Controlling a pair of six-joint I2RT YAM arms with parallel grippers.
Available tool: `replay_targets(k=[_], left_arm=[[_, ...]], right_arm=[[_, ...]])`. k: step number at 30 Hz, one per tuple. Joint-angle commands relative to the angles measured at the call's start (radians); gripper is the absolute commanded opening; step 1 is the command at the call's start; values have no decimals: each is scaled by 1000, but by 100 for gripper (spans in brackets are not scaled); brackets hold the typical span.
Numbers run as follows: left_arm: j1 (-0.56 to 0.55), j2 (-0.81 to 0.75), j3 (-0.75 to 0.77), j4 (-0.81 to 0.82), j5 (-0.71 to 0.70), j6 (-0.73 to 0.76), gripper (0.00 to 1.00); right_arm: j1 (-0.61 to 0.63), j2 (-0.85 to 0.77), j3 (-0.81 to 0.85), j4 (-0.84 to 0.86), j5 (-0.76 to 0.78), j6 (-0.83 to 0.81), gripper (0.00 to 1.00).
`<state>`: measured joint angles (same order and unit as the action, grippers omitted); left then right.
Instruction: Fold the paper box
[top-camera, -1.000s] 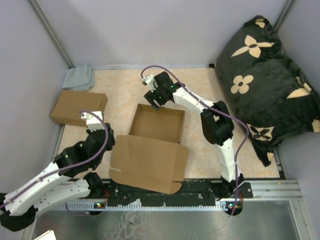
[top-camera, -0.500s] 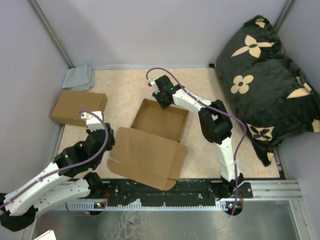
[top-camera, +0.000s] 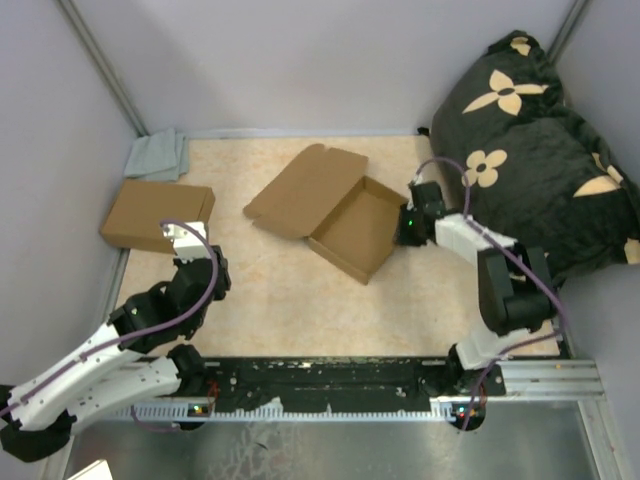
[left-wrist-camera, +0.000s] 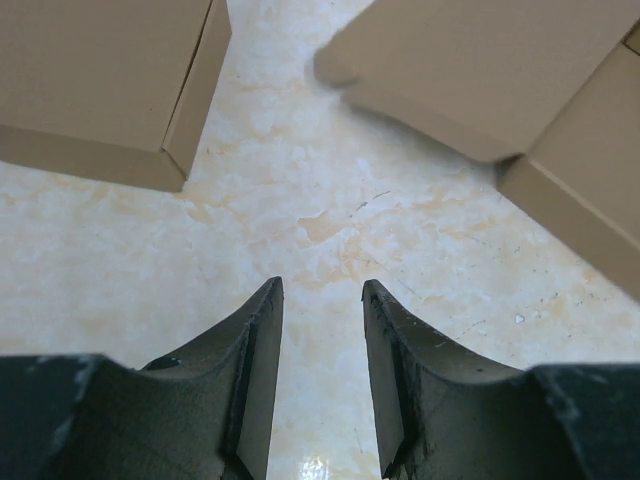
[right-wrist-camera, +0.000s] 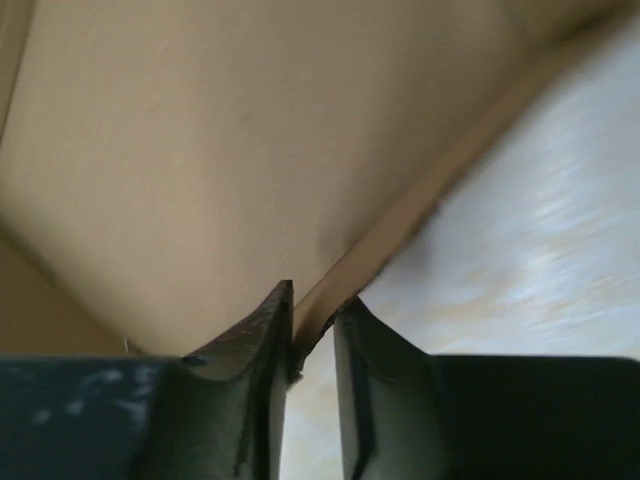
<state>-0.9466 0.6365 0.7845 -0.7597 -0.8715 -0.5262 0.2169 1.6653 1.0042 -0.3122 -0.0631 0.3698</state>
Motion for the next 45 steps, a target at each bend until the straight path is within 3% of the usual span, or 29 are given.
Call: replay_targets(k=[1,5,6,12,17,19,20,21,22,23,25,29,31,37,45], left_arm=[[6,4,-4,2,-7,8,45],[6,13,-4,3,-7,9,45],[5,14,-2,2,-7,9,45],[8,12,-3,1,-9,7,45],[8,-1,-4,-1,-10,5,44],[9,-2,-4,-1,-10,5,45],[8,-3,-5,0,-10,6,44],[8,-3,-4,0,-10,6,45],[9,-2,-4,-1,-10,6,44],[8,-2,-4,-1,-10,5,44],[8,-2,-5,-1,-9,5,45],[8,-2,-5,0,-10,6,45],[9,0,-4,0,-10,4,45],[10,22,-1,-3,-12,3,45],[10,43,5,-5,-15,1,45]], right_arm=[[175,-190,-151,151,-232,140,27],[389,-289,-198,129,-245,188,52],[433,-309,-196,114,-229,196,54],[504,-435,-157,19,-182,191,63],[502,-451,-14,-137,81,68,66],[503,-469,-13,-56,199,17,63],[497,-477,-40,12,230,25,67],[477,-481,-84,96,190,40,84],[432,-469,-127,202,52,41,97],[376,-432,-139,278,-98,38,99],[306,-296,-68,232,-175,24,99],[304,-159,64,164,-43,-55,99],[304,-121,85,159,-53,-74,98],[307,-75,86,138,-56,-88,63],[347,32,116,106,-28,-109,51]])
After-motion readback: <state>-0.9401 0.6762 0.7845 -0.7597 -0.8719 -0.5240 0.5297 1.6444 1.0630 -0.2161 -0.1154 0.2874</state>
